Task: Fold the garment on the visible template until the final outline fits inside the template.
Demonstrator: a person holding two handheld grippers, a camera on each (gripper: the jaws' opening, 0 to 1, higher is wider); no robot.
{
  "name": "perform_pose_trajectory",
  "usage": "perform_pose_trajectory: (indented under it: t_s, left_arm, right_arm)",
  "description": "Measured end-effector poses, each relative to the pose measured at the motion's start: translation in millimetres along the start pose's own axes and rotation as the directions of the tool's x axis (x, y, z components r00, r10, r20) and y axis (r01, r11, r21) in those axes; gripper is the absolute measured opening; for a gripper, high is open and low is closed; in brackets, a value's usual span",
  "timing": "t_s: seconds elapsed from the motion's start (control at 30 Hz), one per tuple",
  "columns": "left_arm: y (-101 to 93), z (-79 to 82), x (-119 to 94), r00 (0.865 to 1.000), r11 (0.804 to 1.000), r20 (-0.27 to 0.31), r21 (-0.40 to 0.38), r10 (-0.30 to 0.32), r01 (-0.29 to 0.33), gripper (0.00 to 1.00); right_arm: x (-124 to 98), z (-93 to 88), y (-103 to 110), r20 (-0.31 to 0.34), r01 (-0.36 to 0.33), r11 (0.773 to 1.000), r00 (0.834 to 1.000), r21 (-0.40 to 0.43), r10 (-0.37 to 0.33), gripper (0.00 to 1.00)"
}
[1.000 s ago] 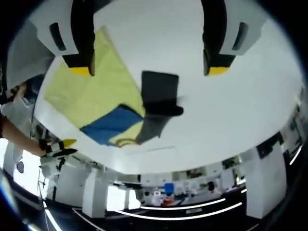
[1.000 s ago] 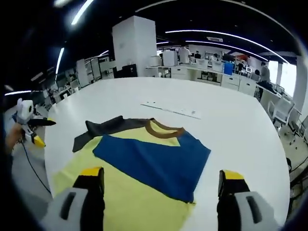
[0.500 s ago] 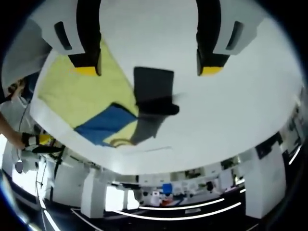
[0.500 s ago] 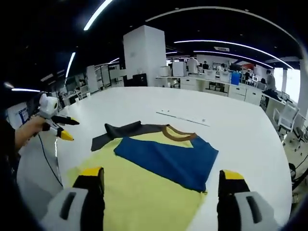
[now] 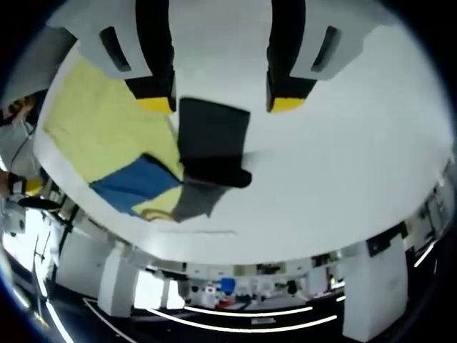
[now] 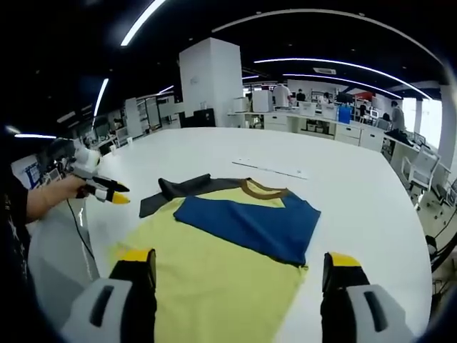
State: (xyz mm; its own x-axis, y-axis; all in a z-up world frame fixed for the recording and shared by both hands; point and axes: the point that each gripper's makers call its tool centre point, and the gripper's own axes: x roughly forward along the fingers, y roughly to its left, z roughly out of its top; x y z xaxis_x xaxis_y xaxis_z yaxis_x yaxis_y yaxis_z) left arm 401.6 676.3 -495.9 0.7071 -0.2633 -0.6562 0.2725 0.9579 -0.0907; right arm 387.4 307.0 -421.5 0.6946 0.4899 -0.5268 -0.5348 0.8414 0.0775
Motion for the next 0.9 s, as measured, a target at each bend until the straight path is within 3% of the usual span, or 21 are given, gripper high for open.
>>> perform_pose_trajectory:
  t_s: [0.27,0.53,0.9]
  left_arm:
    - [3.3,-4.4,18.2,1.0,1.0,-0.017,-0.006,0.023,-0.023,0.39]
    - [6.0,-10.8,32.4,0.998,0.999,-0.055,0.018,0.036,-0.035,0.35]
    - [13.2,-13.5,46.5,0.998,0.998,-0.056,0.044,0.038,-0.036,0.32]
  right_arm:
    - [-2.6,-10.1,-0.5,-0.019,0.018,1.0,1.0,0.016,-0.018,0.96]
    - [-6.5,-8.1,-6.8,-0.007,0.043,0.999,0.999,0.022,-0.043,0.94]
    - [-4.8,-13.5,-9.1,-0.023,0.041,0.998,0.999,0.045,-0.04,0.91]
